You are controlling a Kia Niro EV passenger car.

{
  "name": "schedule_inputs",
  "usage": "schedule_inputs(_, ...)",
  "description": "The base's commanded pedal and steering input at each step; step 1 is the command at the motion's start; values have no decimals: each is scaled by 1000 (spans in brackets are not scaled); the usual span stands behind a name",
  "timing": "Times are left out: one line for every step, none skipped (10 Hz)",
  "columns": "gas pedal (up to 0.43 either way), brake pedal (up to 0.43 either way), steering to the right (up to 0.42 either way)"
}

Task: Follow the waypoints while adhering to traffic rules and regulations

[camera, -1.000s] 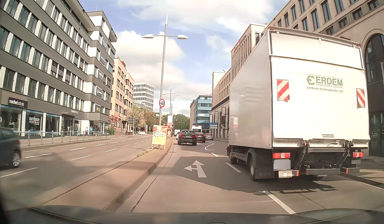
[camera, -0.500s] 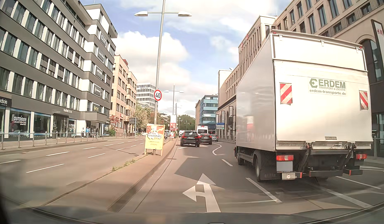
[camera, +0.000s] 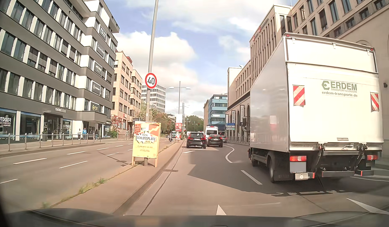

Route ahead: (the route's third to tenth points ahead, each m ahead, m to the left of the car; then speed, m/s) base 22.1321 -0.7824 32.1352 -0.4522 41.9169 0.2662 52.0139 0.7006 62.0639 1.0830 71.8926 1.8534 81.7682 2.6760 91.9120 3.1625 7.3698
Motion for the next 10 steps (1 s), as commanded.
schedule_inputs(0,0,-4)
schedule_inputs(0,0,0)
schedule_inputs(0,0,2)
schedule_inputs(0,0,4)
schedule_inputs(0,0,4)
schedule_inputs(0,0,5)
schedule_inputs(0,0,4)
schedule_inputs(0,0,2)
schedule_inputs(0,0,2)
schedule_inputs(0,0,2)
